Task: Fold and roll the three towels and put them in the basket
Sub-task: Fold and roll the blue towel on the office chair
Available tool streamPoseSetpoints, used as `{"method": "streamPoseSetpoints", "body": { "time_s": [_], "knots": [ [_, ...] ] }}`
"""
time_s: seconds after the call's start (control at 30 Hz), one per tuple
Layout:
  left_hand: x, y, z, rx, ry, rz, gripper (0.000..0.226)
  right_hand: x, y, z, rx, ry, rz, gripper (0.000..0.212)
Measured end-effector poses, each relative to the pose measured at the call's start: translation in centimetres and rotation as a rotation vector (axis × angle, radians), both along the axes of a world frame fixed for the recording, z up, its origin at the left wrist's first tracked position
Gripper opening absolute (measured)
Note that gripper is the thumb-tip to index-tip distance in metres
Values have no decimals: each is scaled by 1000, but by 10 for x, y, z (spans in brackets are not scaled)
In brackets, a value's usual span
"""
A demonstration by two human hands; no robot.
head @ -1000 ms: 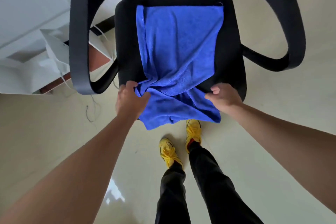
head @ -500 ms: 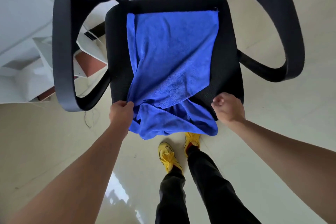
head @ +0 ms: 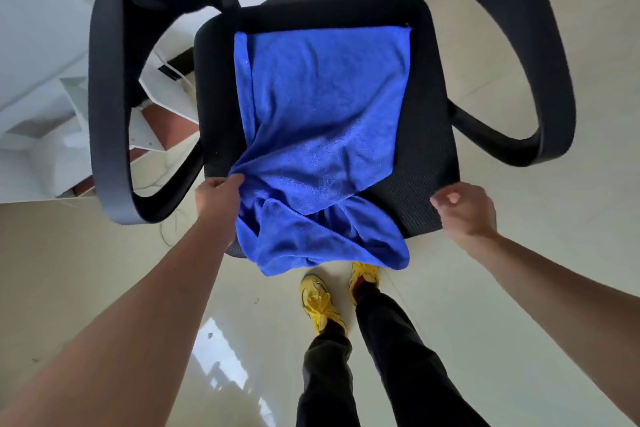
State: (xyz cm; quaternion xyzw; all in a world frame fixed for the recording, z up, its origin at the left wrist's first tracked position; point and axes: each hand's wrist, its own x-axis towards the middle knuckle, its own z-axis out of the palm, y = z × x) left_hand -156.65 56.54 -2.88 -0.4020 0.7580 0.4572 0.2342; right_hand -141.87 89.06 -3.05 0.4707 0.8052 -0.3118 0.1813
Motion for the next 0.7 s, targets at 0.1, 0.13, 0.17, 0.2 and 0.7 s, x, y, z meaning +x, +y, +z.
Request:
{"method": "streamPoseSetpoints", "body": {
  "time_s": [0.1,0.13,0.17,0.2,0.7],
  "knots": [
    [3,4,0,113,-52,50,23,-11,-28,-3,-112,71,116,29],
    [5,5,0,194,-65,78,25,-20,-45,-5,-177,62,196,36],
    [7,6,0,273,-82,101,30,-29,-63,-7,-224,36,274,39],
    [9,5,0,333,-105,111,36,-37,-79,-10,-259,12,328,39],
    [25,8,-11,214,-62,146,22,50,-1,-10,-107,-122,34,13]
  ]
}}
